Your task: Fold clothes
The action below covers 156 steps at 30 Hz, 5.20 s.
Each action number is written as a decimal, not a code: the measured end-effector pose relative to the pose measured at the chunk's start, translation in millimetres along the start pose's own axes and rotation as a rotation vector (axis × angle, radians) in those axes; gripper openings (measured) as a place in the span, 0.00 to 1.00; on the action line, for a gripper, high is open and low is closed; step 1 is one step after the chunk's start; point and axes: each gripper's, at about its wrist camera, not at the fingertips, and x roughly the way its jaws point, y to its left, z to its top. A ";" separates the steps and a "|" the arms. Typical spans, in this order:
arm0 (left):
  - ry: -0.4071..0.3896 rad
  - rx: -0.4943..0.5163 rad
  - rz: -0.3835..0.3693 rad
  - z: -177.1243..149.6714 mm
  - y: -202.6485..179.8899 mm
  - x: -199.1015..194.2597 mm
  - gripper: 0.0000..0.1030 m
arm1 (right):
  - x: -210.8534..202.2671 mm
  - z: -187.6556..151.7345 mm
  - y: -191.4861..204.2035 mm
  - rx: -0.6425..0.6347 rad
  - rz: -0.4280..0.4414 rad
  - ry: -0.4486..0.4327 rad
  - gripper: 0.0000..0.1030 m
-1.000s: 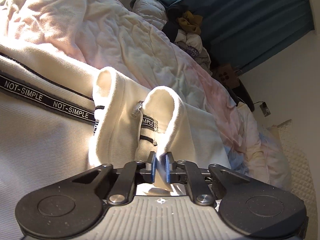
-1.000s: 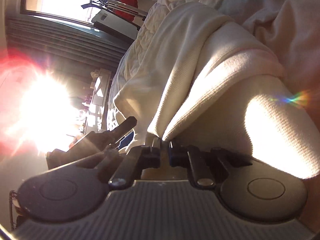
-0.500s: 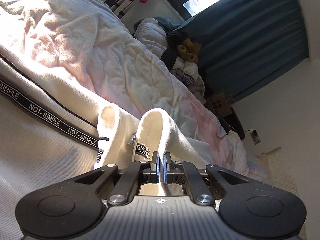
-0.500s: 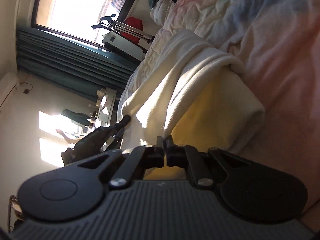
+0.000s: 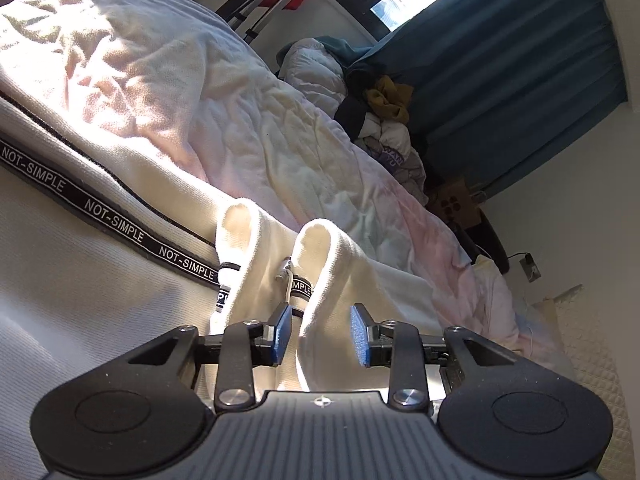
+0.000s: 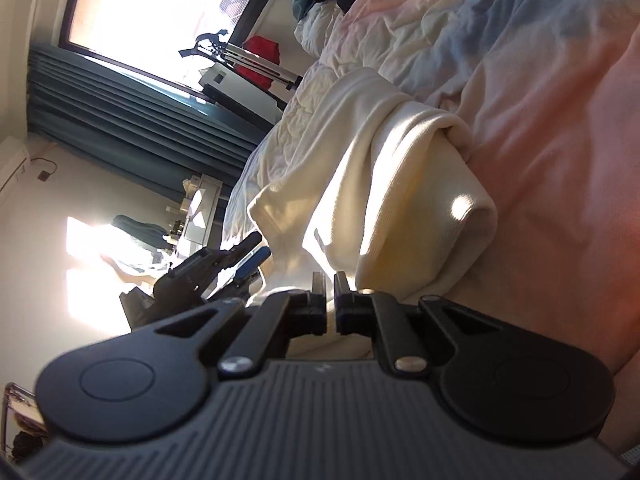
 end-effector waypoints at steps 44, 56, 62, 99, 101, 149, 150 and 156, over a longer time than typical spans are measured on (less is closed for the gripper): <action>0.066 0.586 -0.007 -248.6 -159.0 63.6 0.38 | 36.4 76.7 -108.6 0.726 0.156 -0.010 0.36; -0.073 0.493 -0.018 -231.0 -158.0 59.1 0.15 | 9.5 67.4 -85.7 0.615 0.217 -0.059 0.07; -0.111 0.494 -0.036 -222.5 -163.4 54.0 0.12 | -11.8 48.6 -80.6 0.601 0.174 -0.090 0.06; -0.226 0.079 0.176 -70.6 -67.6 -140.5 0.81 | -35.8 15.7 34.0 -0.353 -0.153 -0.264 0.09; -0.271 0.047 0.247 -57.2 -54.2 -158.3 0.84 | -14.4 6.9 47.3 -0.448 -0.155 -0.210 0.09; -0.709 -0.140 0.946 28.6 72.5 -222.5 0.27 | 164.9 -40.2 87.4 -0.675 -0.226 0.080 0.06; -0.716 -0.103 0.950 29.4 58.7 -220.7 0.26 | 162.2 -38.5 87.6 -0.657 -0.216 0.092 0.06; -0.798 0.132 0.904 28.1 -44.5 -208.5 0.26 | 133.7 -22.4 90.8 -0.523 -0.114 0.160 0.08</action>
